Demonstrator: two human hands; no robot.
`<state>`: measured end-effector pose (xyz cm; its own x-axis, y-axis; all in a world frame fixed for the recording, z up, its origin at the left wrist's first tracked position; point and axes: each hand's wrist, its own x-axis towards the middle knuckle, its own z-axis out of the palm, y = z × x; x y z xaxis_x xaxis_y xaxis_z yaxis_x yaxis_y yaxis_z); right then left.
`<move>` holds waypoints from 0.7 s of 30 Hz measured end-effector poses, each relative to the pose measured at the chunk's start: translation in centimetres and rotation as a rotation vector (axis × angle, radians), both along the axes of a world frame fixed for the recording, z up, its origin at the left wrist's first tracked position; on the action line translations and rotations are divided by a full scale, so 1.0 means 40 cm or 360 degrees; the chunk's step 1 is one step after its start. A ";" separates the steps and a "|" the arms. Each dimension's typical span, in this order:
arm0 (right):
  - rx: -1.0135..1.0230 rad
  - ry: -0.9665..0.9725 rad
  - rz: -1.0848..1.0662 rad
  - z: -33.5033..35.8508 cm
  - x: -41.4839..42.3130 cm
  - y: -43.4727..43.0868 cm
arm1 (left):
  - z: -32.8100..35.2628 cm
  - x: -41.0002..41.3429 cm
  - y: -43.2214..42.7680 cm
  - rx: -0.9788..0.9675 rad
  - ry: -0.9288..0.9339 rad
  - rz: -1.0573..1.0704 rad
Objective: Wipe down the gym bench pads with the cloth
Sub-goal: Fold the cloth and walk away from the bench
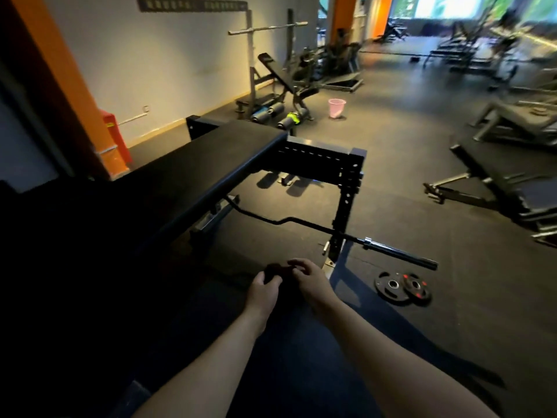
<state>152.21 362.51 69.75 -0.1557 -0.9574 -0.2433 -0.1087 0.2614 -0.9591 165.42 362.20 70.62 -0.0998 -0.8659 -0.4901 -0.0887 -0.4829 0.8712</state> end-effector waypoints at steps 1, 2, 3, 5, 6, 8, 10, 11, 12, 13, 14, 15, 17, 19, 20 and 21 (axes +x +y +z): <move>-0.0002 -0.0007 -0.0069 0.004 -0.016 -0.007 | 0.004 -0.010 -0.016 -0.0018 -0.0016 -0.0043; -0.0010 -0.0007 -0.0136 0.008 -0.036 -0.013 | 0.002 -0.023 -0.035 -0.0040 -0.0028 -0.0086; -0.0023 -0.0005 -0.0227 0.007 -0.062 -0.022 | 0.001 -0.043 -0.057 -0.0063 -0.0063 -0.0145; -0.0019 -0.0020 -0.0418 0.005 -0.113 -0.023 | -0.001 -0.085 -0.081 -0.0106 -0.0125 -0.0224; -0.0009 -0.0043 -0.0558 0.002 -0.153 -0.013 | -0.010 -0.126 -0.093 -0.0136 -0.0143 -0.0303; -0.0011 -0.0011 -0.0741 0.000 -0.218 0.012 | -0.013 -0.195 -0.096 -0.0169 -0.0157 -0.0438; -0.0013 0.0006 -0.0913 -0.005 -0.291 0.052 | -0.033 -0.282 -0.089 -0.0169 -0.0163 -0.0595; -0.0009 -0.0014 -0.0986 -0.013 -0.335 0.074 | -0.040 -0.334 -0.081 -0.0157 -0.0171 -0.0673; -0.0006 -0.0044 -0.1048 -0.020 -0.374 0.096 | -0.049 -0.380 -0.073 -0.0146 -0.0177 -0.0736; 0.0005 -0.0079 -0.1113 -0.033 -0.425 0.124 | -0.058 -0.439 -0.058 -0.0135 -0.0183 -0.0816; 0.0015 -0.0108 -0.1162 -0.039 -0.469 0.149 | -0.068 -0.492 -0.046 -0.0118 -0.0196 -0.0886; 0.0025 -0.0116 -0.1210 -0.050 -0.515 0.170 | -0.077 -0.541 -0.036 -0.0113 -0.0211 -0.0949; 0.0038 -0.0132 -0.1322 -0.071 -0.622 0.225 | -0.092 -0.661 -0.006 -0.0150 -0.0229 -0.1097; 0.0056 -0.0136 -0.1459 -0.085 -0.722 0.271 | -0.116 -0.772 0.012 -0.0207 -0.0255 -0.1170; 0.0066 -0.0117 -0.1529 -0.096 -0.777 0.295 | -0.127 -0.834 0.022 -0.0248 -0.0276 -0.1212; 0.0077 -0.0101 -0.1575 -0.104 -0.821 0.307 | -0.133 -0.881 0.023 -0.0287 -0.0304 -0.1244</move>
